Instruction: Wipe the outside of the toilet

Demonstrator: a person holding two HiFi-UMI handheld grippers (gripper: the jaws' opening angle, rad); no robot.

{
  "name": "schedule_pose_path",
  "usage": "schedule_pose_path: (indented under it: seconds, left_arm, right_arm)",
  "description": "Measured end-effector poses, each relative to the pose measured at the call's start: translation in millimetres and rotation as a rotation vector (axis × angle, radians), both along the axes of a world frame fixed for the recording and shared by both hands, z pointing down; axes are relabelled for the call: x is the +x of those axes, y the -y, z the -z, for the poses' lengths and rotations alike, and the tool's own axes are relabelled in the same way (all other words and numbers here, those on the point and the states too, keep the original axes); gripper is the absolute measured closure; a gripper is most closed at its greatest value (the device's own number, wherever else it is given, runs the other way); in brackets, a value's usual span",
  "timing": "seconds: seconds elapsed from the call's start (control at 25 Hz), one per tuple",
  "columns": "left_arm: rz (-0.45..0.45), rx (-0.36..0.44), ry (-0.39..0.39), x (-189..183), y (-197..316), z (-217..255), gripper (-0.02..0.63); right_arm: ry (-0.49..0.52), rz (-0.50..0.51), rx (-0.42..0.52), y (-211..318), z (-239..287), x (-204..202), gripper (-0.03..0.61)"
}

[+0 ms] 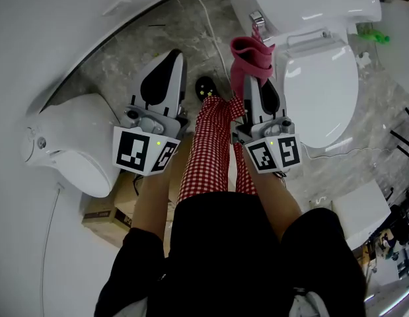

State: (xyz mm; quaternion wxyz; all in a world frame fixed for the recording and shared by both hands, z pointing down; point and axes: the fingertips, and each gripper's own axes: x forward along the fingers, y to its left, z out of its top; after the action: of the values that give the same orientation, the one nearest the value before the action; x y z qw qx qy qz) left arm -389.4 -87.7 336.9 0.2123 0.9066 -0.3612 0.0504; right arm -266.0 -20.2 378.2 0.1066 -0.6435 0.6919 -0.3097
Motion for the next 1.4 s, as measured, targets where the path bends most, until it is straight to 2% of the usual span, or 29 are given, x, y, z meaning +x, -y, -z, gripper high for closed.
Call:
schedule_pose_path:
  seconds: [0.28, 0.56, 0.84, 1.12, 1.32, 1.4]
  left_arm:
    - [0.032, -0.007, 0.011, -18.1, 7.5, -5.4, 0.603]
    - [0.041, -0.027, 0.016, -31.1, 16.1, -16.9, 0.603]
    - [0.035, -0.048, 0.030, -44.2, 23.3, -31.6, 0.603]
    - [0.054, -0.080, 0.035, -66.0, 31.2, -45.7, 0.603]
    - [0.042, -0.097, 0.042, -65.5, 31.7, -49.3, 0.603]
    - [0.034, -0.104, 0.040, -62.7, 31.2, -51.8, 0.603]
  right_arm:
    - [0.074, 0.023, 0.004, 32.7, -10.0, -29.8, 0.523]
    - [0.096, -0.033, -0.002, 84.1, -40.0, -33.1, 0.523]
    - [0.092, -0.116, -0.154, 111.5, -110.9, -31.1, 0.523]
    - [0.219, -0.346, -0.233, 136.2, -155.1, -10.4, 0.523]
    - [0.303, -0.483, -0.269, 145.4, -170.8, 8.1, 0.523]
    - [0.305, -0.520, -0.278, 146.1, -174.3, 16.5, 0.523]
